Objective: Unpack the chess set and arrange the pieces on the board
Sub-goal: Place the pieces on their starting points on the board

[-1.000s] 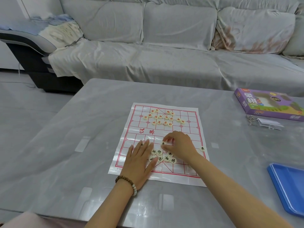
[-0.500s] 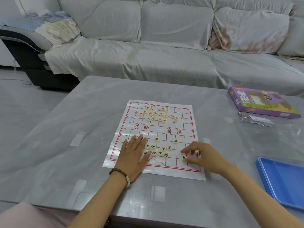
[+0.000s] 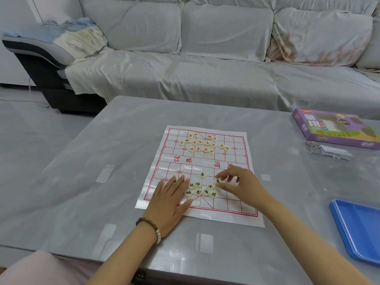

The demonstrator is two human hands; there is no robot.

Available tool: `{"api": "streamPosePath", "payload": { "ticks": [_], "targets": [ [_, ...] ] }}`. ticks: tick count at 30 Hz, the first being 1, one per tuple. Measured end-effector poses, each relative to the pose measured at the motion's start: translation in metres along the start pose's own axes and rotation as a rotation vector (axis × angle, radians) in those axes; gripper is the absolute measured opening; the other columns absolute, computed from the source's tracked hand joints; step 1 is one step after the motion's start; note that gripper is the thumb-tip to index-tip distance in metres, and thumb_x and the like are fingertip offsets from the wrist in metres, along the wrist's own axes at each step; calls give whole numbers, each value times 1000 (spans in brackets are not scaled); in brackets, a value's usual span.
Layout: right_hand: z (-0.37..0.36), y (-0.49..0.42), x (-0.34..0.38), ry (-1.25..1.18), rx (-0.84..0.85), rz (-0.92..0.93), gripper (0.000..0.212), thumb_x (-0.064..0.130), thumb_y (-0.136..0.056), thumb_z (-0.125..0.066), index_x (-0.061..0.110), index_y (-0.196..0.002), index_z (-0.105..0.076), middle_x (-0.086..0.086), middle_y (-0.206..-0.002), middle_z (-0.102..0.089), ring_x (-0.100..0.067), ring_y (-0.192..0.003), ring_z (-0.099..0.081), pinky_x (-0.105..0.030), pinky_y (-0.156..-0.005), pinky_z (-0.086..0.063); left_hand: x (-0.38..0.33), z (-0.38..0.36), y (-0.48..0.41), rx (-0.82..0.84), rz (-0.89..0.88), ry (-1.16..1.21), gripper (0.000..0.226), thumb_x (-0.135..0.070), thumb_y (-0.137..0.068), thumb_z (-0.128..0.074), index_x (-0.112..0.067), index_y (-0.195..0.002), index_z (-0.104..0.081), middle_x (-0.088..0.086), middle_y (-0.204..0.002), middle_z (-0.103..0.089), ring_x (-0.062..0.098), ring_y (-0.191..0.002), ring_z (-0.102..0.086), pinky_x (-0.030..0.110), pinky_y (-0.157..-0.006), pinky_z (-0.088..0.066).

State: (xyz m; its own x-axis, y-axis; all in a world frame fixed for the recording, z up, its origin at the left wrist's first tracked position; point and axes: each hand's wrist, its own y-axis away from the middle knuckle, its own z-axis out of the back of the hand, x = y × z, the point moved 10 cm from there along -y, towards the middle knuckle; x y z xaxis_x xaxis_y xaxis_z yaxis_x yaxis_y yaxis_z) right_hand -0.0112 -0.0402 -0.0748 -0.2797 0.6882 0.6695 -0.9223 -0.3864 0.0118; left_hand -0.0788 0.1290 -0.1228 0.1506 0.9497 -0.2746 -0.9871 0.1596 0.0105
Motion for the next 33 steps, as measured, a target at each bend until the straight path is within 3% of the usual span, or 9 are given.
{"api": "streamPosePath", "payload": {
  "ticks": [5,11,14,19,23,27,31,33],
  "targets": [
    [-24,-33,37,-54,-31,61,19,33,-81,-70,30,-99,-67,16,-93,-60,-1,-83,-54,-12,-70,-41,36,15,0,-73,72,109,92,-78,-67,22,-35,-146,1,-18,-153,5,3,-141,9,29,-116,9],
    [-58,-70,56,7,-7,35,23,33,-81,-70,24,-102,-69,7,-98,-65,-7,-86,-56,-28,-82,-50,64,18,5,-77,147,98,106,-76,-59,33,-31,-147,-6,-13,-155,-2,5,-142,5,28,-114,9],
    [-69,-78,56,58,5,11,25,33,-80,-70,22,-102,-69,6,-99,-65,-3,-81,-54,-23,-79,-48,65,17,4,-88,155,79,106,-74,-59,35,-32,-147,-7,-14,-155,-1,5,-142,6,29,-115,8],
    [-74,-77,56,62,2,21,26,30,-80,-71,18,-104,-69,6,-99,-64,7,-70,-46,-5,-61,-32,67,16,4,-99,162,95,104,-74,-61,33,-33,-147,-7,-14,-155,-2,5,-142,6,28,-114,10],
    [-74,-77,58,88,-9,30,25,31,-80,-71,19,-103,-69,5,-99,-65,3,-73,-46,-6,-62,-32,67,18,4,-107,167,100,105,-75,-60,33,-33,-147,-9,-14,-155,-3,6,-143,4,29,-115,9],
    [-75,-76,59,112,-7,39,26,33,-80,-70,21,-104,-68,5,-101,-63,-1,-82,-49,-18,-73,-39,67,18,4,-109,167,99,105,-75,-61,31,-33,-146,-12,-14,-155,-6,6,-143,2,28,-114,9],
    [-58,-68,55,18,-64,63,30,35,-80,-70,26,-108,-64,8,-102,-59,-5,-87,-51,-13,-72,-40,67,18,4,-102,169,97,106,-76,-61,30,-32,-147,-13,-12,-155,-7,7,-143,1,27,-112,11],
    [-49,-60,52,33,-85,68,26,36,-81,-69,27,-105,-65,9,-102,-60,-5,-89,-52,-18,-76,-43,66,19,4,-102,163,55,102,-75,-62,31,-34,-147,-9,-11,-156,-4,9,-143,3,28,-111,16]
  ]
}}
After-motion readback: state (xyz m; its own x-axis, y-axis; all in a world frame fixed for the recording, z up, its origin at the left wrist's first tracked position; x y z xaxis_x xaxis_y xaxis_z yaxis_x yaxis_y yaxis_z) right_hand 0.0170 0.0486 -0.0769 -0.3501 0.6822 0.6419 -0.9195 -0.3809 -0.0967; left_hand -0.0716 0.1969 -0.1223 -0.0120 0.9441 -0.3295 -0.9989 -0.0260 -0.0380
